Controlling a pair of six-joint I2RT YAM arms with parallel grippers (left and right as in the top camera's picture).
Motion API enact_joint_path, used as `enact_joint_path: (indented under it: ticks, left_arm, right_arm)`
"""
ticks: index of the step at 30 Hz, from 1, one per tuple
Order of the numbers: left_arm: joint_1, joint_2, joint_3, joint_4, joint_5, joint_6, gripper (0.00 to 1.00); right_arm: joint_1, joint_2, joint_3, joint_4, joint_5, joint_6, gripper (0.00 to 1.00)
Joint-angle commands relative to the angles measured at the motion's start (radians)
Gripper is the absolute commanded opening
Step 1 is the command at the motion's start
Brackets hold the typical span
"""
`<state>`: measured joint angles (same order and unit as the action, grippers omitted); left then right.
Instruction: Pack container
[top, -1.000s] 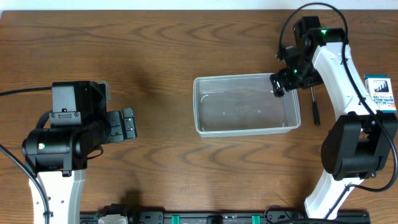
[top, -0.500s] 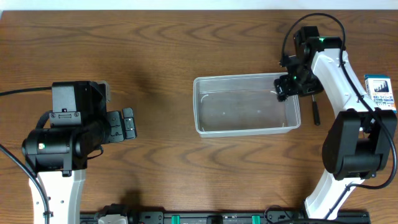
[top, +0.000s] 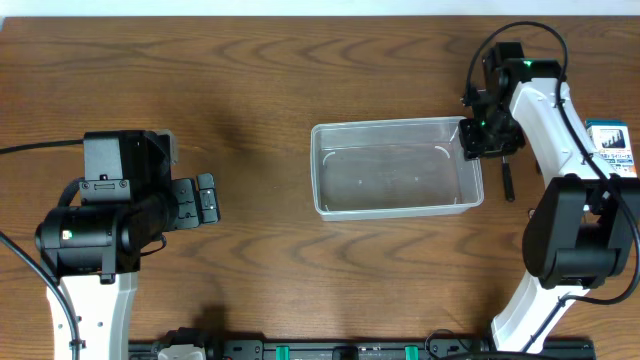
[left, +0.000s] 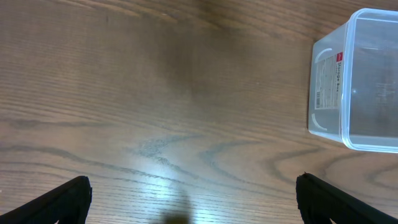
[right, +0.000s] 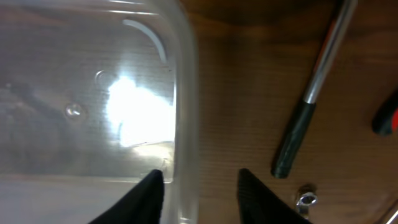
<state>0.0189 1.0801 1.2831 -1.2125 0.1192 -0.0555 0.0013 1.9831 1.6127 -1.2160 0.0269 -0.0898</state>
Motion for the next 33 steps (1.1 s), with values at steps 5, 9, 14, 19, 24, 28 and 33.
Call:
enact_joint_path:
  ticks: [5,9,14,19,24,28,33]
  left_arm:
    - [0.005,-0.003,0.013,-0.005,-0.016,-0.009,0.98]
    - [0.005,-0.003,0.013,-0.006,-0.016,-0.009,0.98]
    - [0.005,-0.003,0.013,-0.006,-0.016,-0.009,0.98]
    - [0.005,-0.003,0.013,-0.005,-0.016,-0.009,0.98]
    - [0.005,-0.003,0.013,-0.005,-0.016,-0.009,0.98]
    - [0.005,-0.003,0.013,-0.006,-0.016,-0.009,0.98]
    - [0.005,-0.003,0.013,-0.006,-0.016,-0.009,0.98]
  right_arm:
    - [-0.016,0.000,-0.006,-0.008,0.011,0.006,0.31]
    - [-0.016,0.000,-0.006,-0.008,0.011,0.007,0.25]
    - [-0.016,0.000,-0.006,-0.019,0.011,0.031,0.22]
    - [-0.016,0.000,-0.006,-0.024,0.011,0.034,0.18]
    - [-0.016,0.000,-0.006,-0.034,0.010,0.080,0.12]
    - [-0.016,0.000,-0.006,-0.037,0.010,0.090,0.15]
    - [-0.016,0.000,-0.006,-0.045,0.010,0.145,0.14]
